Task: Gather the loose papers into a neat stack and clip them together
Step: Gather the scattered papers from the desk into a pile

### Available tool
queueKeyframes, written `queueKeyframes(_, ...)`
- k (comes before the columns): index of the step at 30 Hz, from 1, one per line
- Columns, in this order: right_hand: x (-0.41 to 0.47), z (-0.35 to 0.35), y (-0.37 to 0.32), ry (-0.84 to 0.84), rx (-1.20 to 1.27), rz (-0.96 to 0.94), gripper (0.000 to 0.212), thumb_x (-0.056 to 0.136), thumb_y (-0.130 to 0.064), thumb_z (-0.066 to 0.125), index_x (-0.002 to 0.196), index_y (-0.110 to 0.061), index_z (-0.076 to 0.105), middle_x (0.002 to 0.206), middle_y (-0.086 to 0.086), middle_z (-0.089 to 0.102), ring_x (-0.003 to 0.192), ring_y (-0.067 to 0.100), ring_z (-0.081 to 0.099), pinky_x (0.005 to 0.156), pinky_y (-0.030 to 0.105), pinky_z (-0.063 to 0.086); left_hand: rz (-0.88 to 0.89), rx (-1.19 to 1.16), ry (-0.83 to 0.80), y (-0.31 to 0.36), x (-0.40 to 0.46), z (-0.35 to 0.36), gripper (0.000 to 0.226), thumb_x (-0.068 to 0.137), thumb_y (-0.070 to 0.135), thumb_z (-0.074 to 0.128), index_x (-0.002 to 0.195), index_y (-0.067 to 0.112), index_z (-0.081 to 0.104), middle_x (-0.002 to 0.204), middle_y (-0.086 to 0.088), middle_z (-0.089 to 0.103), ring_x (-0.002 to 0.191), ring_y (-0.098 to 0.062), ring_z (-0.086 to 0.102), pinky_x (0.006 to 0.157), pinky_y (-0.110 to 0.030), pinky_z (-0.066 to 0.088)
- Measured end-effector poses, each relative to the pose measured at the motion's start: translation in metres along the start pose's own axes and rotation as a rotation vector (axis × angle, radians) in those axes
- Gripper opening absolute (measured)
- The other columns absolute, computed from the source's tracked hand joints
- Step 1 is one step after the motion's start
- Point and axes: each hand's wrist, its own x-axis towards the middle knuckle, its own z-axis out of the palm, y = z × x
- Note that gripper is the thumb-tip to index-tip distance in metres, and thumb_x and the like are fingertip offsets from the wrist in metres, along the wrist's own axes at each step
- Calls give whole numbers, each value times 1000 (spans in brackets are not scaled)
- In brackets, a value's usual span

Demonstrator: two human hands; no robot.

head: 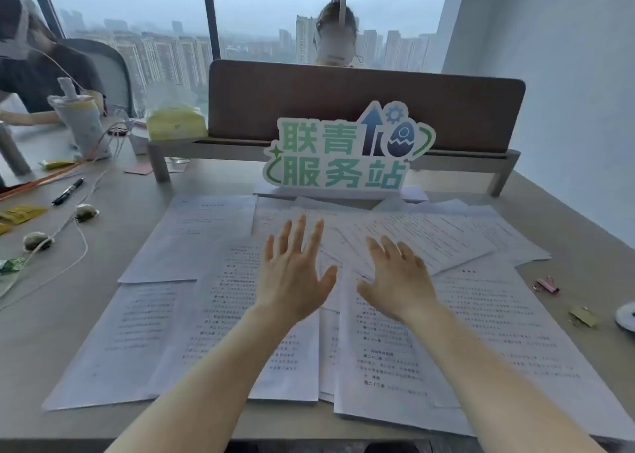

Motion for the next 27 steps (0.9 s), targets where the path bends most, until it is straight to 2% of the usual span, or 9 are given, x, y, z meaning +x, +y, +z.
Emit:
queueKeyframes(5,3,7,15,-181,2,79,85,84,-50,47,156,-25,9,165,4,6,148,39,11,117,49,21,-40,-1,-219,2,-8,16,81,90,63,28,154,30,-9,164,-4,-6,150,-25,-5,121,-49,5)
queueKeyframes(8,11,7,18,-262,-11,146,84,80,-49,49,153,-23,17,161,6,16,145,44,15,115,50,26,-58,-11,-309,5,-8,22,82,89,64,29,154,30,-7,164,-6,-3,150,-27,-3,121,-50,5)
queueKeyframes(10,17,4,20,-308,-10,174,79,78,-50,53,146,-19,29,150,11,32,137,43,29,109,48,34,-79,-25,-342,8,-8,26,82,88,64,29,154,30,-5,164,-7,0,150,-27,-1,120,-49,5)
queueKeyframes(13,25,1,20,-338,-34,156,68,78,-46,59,135,-16,41,131,11,49,117,33,52,93,39,46,-97,-43,-372,10,-9,30,82,87,63,31,155,28,0,163,-8,8,150,-27,6,120,-48,9)
queueKeyframes(17,31,-1,19,-295,-110,121,51,81,-33,59,125,-14,45,105,5,58,93,25,57,71,31,45,-100,-39,-388,11,-10,31,83,85,55,36,155,24,5,163,-7,9,150,-25,6,120,-45,9)
queueKeyframes(21,32,10,19,-192,-189,90,33,90,-24,50,120,-12,51,104,6,61,85,24,54,68,30,42,-105,-36,-380,10,-8,32,84,83,53,40,155,24,6,163,-4,10,150,-24,7,120,-44,9)
queueKeyframes(24,32,11,21,-167,-174,79,32,88,-12,48,120,-14,53,93,3,55,82,23,52,66,28,40,-106,-57,-384,9,-8,32,82,83,53,39,155,23,11,163,-4,12,149,-24,9,119,-44,11)
queueKeyframes(27,27,6,31,-76,-58,81,28,88,-5,47,112,-18,53,88,2,58,84,25,58,65,29,45,-126,-123,-377,11,-7,28,72,84,51,36,150,23,30,160,-3,21,147,-24,15,118,-44,15)
